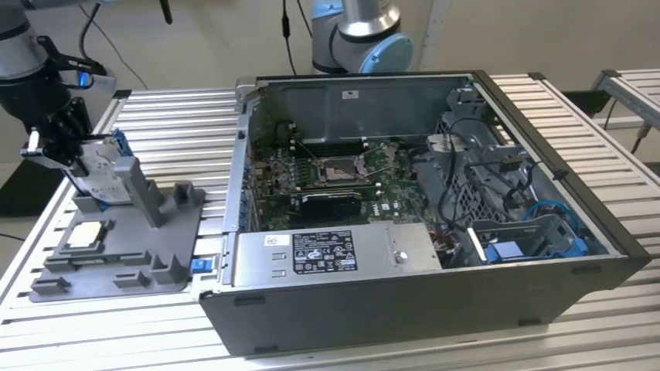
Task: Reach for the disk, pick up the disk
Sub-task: 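Pick up the disk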
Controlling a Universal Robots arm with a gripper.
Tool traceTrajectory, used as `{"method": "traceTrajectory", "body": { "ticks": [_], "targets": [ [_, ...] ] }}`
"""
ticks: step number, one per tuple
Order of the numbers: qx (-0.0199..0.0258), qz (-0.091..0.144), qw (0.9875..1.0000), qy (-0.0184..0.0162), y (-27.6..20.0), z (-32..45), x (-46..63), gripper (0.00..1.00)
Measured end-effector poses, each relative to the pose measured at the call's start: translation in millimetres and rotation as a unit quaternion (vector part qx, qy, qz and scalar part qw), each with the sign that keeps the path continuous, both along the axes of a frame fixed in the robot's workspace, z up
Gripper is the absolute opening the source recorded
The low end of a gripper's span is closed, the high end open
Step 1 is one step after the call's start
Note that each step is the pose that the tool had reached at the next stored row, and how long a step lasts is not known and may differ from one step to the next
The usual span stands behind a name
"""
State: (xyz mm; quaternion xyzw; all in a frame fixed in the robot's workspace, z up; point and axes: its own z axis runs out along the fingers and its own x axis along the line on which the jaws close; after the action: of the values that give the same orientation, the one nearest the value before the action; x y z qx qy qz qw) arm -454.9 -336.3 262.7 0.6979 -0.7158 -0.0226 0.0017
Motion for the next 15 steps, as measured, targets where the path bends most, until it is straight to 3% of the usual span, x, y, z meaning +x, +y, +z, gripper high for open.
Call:
{"method": "traceTrajectory", "body": {
  "ticks": [8, 15],
  "targets": [
    [0.0041, 0.000, 1.0000, -0.0001, 0.0, 0.0, 0.0, 0.00],
    [0.0026, 0.000, 1.0000, 0.0000, 0.0, 0.8, -0.1, 0.00]
  ]
}}
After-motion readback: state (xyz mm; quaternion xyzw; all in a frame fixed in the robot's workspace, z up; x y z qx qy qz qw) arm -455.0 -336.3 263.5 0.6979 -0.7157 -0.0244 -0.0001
